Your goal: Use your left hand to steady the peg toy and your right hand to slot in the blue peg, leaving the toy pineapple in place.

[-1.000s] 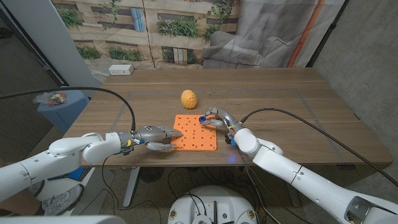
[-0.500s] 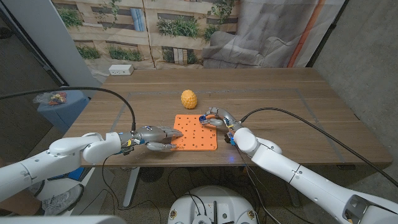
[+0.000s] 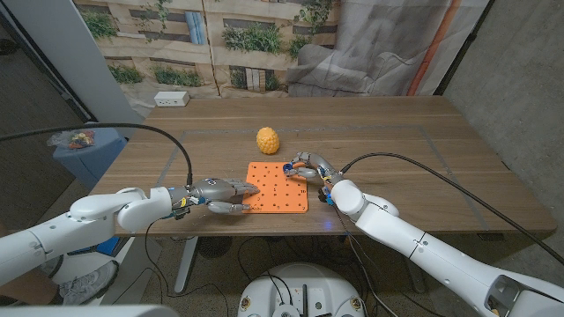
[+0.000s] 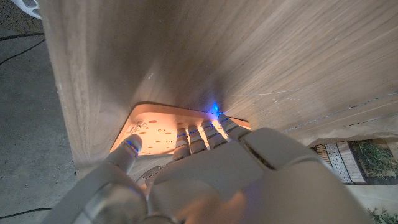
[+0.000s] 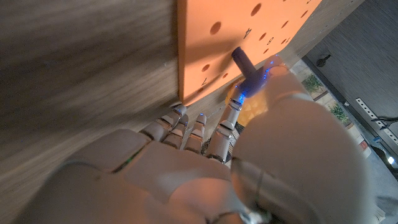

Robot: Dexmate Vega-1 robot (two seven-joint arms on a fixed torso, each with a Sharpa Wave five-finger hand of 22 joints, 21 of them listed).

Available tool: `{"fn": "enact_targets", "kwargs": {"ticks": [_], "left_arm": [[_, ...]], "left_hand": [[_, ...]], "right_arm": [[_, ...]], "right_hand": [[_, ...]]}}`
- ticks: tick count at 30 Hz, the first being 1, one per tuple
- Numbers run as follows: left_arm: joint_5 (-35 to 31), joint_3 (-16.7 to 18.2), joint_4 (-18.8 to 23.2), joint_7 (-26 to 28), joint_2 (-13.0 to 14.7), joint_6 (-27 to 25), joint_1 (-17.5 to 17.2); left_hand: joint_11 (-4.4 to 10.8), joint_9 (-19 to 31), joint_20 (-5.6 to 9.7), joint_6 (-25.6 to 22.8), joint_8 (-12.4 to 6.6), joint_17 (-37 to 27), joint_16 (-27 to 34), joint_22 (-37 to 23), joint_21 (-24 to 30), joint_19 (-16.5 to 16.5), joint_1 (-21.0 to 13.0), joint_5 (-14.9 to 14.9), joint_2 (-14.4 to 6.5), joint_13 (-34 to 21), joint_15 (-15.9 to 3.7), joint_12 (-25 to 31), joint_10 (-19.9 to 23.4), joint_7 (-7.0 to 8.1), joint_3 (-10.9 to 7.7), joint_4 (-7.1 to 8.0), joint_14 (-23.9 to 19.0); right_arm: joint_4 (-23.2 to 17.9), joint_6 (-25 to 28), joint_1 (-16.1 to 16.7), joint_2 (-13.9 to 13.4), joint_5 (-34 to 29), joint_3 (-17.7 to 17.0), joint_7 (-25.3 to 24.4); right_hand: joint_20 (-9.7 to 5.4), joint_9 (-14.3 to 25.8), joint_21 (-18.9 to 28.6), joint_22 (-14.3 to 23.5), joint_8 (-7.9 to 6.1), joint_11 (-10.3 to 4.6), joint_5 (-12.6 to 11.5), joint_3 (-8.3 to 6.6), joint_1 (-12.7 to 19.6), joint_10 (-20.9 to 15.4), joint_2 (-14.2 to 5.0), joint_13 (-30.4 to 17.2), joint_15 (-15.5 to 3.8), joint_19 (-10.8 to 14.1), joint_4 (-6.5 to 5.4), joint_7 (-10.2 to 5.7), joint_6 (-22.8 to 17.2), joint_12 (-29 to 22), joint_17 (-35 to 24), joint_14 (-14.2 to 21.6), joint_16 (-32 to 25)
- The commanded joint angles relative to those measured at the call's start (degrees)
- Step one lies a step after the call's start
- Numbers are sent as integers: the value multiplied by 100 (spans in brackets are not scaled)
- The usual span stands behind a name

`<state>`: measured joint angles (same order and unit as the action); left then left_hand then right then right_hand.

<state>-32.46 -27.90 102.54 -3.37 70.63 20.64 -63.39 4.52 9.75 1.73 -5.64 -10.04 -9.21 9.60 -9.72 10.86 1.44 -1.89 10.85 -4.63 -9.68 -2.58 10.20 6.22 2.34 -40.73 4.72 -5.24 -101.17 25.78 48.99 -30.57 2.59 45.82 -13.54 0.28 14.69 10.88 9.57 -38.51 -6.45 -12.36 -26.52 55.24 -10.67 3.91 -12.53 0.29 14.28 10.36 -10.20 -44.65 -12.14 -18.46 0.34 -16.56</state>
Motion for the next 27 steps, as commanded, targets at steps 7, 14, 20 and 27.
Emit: {"fn": "enact_targets", "kwargs": {"ticks": [7, 14, 20, 27], "left_arm": [[17, -35, -11, -57, -45, 8, 35], [22, -47, -34, -79, -61, 21, 60], [25, -58, -59, -92, -66, 43, 79], [4, -77, -104, -95, -87, 91, 121]], "left_hand": [[7, 13, 804, -64, -46, -24, 48, -11, 23, -50, -39, -27, -410, -20, -284, 43, 81, 14, -16, -29, -123], [9, 14, 801, -66, -46, -25, 48, -11, 22, -52, -36, -29, -411, -20, -284, 41, 78, 12, -21, -33, -128], [8, 14, 798, -63, -45, -26, 50, -11, 22, -55, -33, -30, -411, -20, -284, 42, 81, 14, -25, -35, -137], [-3, 14, 792, -62, -45, -27, 51, -11, 24, -64, -29, -31, -411, -21, -281, 44, 88, 12, -31, -38, -144]], "right_arm": [[-25, 81, -83, -71, 25, 91, 75], [-8, 74, -120, -71, 7, 121, 92], [5, -43, -118, -89, -47, 138, 76], [36, -177, -78, -71, -58, 106, 28]], "right_hand": [[19, 106, 3, 11, -308, -45, -41, 8, 281, -37, -98, -14, -74, 13, -12, -267, -979, -29, -21, -10, -32], [9, 111, 3, 11, -312, -49, -36, 9, 326, -27, -99, -14, -70, 14, -11, -262, -965, -24, -25, -16, -32], [14, 115, 4, 10, -316, -41, -30, 19, 340, -31, -92, -13, -51, 17, -18, -255, -957, -24, -26, -12, -34], [36, 122, 5, 10, -314, -43, -18, 42, 339, -18, -76, -13, -22, 19, -35, -249, -922, -18, -27, -14, -33]]}}
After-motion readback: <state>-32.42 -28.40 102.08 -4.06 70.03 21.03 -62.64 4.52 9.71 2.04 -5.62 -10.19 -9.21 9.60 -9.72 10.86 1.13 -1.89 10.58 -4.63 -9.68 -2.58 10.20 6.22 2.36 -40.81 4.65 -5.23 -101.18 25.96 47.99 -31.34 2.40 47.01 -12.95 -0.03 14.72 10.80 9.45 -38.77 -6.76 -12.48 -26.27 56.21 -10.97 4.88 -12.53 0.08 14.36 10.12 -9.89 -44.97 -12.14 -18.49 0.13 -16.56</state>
